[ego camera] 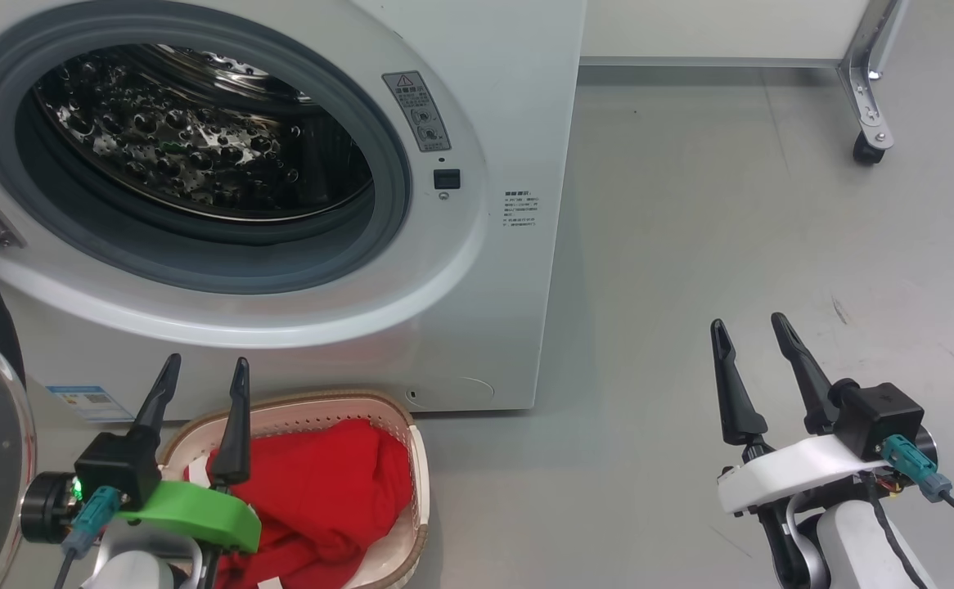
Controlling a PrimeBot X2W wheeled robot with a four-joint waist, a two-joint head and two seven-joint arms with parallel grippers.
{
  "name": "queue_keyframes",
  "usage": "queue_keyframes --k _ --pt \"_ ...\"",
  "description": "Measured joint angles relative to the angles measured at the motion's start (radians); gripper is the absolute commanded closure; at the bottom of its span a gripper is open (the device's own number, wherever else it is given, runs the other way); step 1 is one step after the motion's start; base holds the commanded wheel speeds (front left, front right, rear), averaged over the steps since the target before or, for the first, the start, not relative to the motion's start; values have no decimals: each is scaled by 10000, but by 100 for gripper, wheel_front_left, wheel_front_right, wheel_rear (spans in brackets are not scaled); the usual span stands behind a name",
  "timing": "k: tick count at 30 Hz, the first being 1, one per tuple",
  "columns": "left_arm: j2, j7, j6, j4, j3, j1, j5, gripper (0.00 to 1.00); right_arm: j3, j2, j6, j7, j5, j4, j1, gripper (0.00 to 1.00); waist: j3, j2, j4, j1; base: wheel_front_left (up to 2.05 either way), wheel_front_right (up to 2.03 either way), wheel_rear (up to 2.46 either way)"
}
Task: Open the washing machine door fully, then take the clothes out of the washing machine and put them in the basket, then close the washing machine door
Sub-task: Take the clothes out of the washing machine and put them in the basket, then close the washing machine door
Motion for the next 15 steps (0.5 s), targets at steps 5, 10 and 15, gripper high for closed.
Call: queue_keyframes --k 5,10,15 --pt "-2 0 2 -98 -33 130 0 0 29 0 0 0 0 0 1 0 -18 0 -7 0 0 0 0" --pt "-12 0 15 -171 -17 166 -113 0 29 2 0 0 0 0 2 0 -13 0 -18 0 0 1 0" --pt "-17 0 98 -171 13 198 -194 0 17 2 0 0 0 -2 2 0 18 0 -18 0 -13 15 -2"
